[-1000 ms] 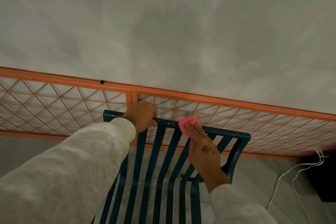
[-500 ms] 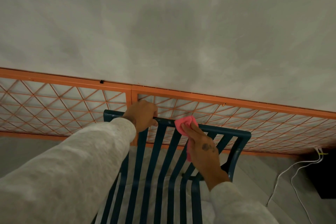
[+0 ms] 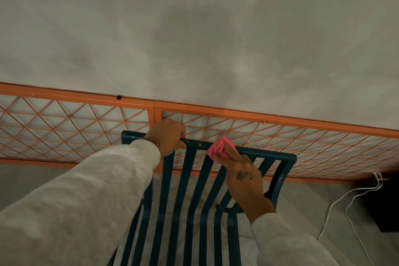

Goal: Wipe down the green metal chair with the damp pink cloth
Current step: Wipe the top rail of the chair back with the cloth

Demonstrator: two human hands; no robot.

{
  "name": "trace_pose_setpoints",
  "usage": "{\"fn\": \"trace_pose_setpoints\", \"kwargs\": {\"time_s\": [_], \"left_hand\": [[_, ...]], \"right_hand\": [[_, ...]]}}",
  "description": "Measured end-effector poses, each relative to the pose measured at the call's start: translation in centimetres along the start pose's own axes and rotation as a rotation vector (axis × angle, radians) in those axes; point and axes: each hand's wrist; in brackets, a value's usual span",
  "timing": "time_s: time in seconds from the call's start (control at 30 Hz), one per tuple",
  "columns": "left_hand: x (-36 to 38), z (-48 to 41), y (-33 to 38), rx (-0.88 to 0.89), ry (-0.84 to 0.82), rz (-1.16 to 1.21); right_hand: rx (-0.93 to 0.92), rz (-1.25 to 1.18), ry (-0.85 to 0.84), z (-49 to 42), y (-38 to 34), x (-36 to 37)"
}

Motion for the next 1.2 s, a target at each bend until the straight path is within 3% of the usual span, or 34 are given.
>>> {"fn": "trace_pose_setpoints", "kwargs": {"time_s": [0.23, 0.4, 0.5, 0.63, 0.87, 1.0, 1.07, 1.2], "left_hand": [[0.1, 0.1, 0.0, -0.008, 0.011, 0.011], [0.1, 0.2, 0.1, -0.006, 0.003, 0.002], [0.1, 0.3, 0.1, -0.002, 0.013, 0.015], [0.2, 0.5, 0.0, -0.004, 0.03, 0.034], [0.2, 0.4, 0.1, -0.011, 0.026, 0.012], [0.2, 0.4, 0.2, -0.011, 0.015, 0.01], [0.2, 0.4, 0.3, -0.013, 0.023, 0.015], [0.3, 0.4, 0.1, -0.014, 0.041, 0.025]], "right_hand": [[0.025, -0.006, -0.029, -0.6, -0.1, -1.0], [-0.019, -0.023, -0.174, -1.4, -2.7, -1.7], [-0.066, 0.029, -0.144, -0.9, -1.3, -2.1], [0.01, 0.033, -0.15, -0.4, 1.0, -2.0], [-0.022, -0.138, -0.134, -1.7, -2.9, -1.4], [-0.083, -0.014, -0.189, -1.5, -2.4, -2.2], [-0.091, -0.026, -0.139, -1.0, -0.9, -2.2], [-0.029, -0.023, -0.128, -0.8, 0.1, -2.0]]}}
Point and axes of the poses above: each hand's wrist, its own z-axis away from the middle knuckle, its own x-axis out of the palm, y = z × x, and after that the axes turned 3 degrees about z, right-handed
